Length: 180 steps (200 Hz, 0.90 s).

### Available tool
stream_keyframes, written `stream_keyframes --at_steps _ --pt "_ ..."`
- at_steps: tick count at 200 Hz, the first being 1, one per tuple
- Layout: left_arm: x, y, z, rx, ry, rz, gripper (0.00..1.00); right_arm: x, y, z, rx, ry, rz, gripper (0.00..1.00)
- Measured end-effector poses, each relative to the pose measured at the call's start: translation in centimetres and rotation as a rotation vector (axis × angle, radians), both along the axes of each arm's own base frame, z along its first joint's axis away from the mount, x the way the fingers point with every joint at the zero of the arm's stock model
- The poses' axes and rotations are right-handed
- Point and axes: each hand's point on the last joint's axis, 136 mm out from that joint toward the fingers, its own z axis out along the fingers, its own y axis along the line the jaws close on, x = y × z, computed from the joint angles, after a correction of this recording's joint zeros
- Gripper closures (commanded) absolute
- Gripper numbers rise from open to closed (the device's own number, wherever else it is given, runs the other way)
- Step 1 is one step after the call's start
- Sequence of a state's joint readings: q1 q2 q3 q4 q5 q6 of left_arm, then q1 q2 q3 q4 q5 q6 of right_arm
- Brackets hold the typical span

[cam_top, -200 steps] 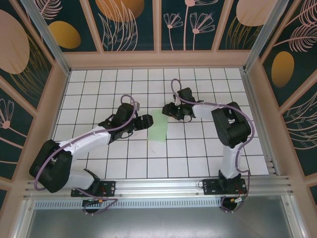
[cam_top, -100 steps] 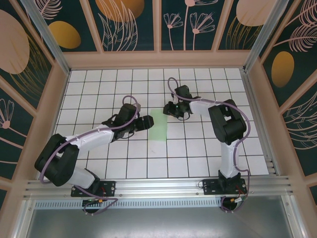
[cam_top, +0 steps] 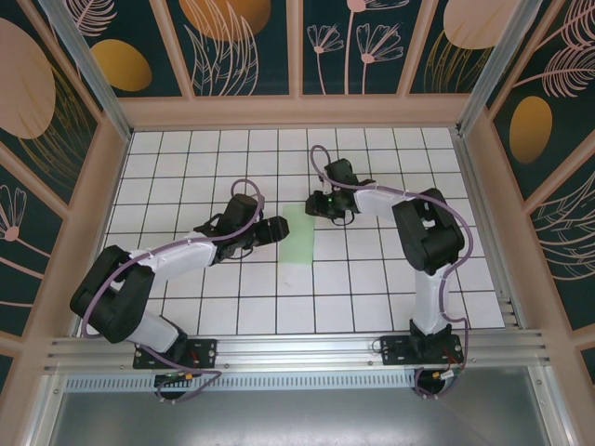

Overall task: Fold a paper plane with a square sheet of paper (fold left side to right side)
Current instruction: Third fold the triangle at the center of the table.

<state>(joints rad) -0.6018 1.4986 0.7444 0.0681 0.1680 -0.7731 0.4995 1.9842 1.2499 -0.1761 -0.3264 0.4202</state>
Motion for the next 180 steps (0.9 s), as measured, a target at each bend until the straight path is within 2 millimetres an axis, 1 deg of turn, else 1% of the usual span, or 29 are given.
stream_keyframes --at_steps 27,50,74,96,141,180 --pt "0.0 0.0 0.1 -0.002 -0.001 0.002 0.27 -1.2 0.8 1.2 0.014 -0.014 0.025 0.67" --pt "-0.2 0.1 0.0 -0.002 0.001 0.002 0.27 -2.8 1.9 1.7 0.022 -0.016 0.059 0.66" --pt "-0.3 0.2 -0.2 0.001 0.005 0.002 0.27 -4.5 2.6 1.5 0.039 0.013 0.081 0.66" --pt "-0.5 0.3 -0.4 0.001 0.009 0.003 0.27 -5.5 2.6 0.8 0.037 0.041 0.084 0.67" --pt "-0.5 0.1 -0.3 -0.015 0.008 0.000 0.30 -5.6 2.3 0.4 0.024 0.045 0.081 0.67" --pt "-0.2 -0.3 -0.1 -0.034 0.000 -0.003 0.32 -5.5 1.4 -1.4 -0.039 0.064 0.072 0.70"
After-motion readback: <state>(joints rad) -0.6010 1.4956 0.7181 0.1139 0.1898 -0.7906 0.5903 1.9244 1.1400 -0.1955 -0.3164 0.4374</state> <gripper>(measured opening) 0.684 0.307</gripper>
